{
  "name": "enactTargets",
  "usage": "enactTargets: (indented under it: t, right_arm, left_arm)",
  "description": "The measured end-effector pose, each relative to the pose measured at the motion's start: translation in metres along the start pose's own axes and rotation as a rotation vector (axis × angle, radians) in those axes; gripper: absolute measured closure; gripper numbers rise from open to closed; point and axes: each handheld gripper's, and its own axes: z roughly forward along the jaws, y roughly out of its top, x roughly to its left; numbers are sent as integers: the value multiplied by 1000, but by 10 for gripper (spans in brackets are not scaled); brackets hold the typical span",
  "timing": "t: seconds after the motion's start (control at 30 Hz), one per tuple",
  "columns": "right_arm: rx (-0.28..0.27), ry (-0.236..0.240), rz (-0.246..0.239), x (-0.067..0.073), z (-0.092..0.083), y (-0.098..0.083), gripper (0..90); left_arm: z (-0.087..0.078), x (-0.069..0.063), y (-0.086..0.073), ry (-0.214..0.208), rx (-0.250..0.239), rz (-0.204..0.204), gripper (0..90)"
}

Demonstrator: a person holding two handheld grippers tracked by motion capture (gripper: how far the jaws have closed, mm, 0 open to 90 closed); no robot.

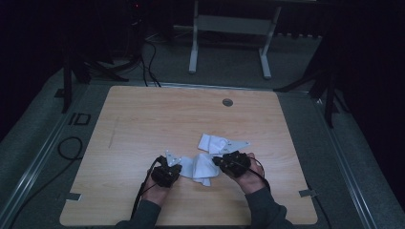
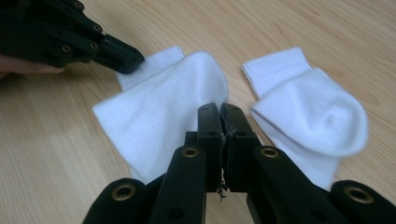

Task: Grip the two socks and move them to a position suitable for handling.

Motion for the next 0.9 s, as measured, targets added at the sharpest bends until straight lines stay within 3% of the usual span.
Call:
enactTargets:
  t: [0.53,0.9]
  right_arm:
    - [23,-33,75,-18,-26,-37,868]
    - [82,-31,110,-21,-22,-63,867]
  left_arm:
    - [-1,7,1,-11,18,1,896]
    - [-4,15,0,24,33,0,894]
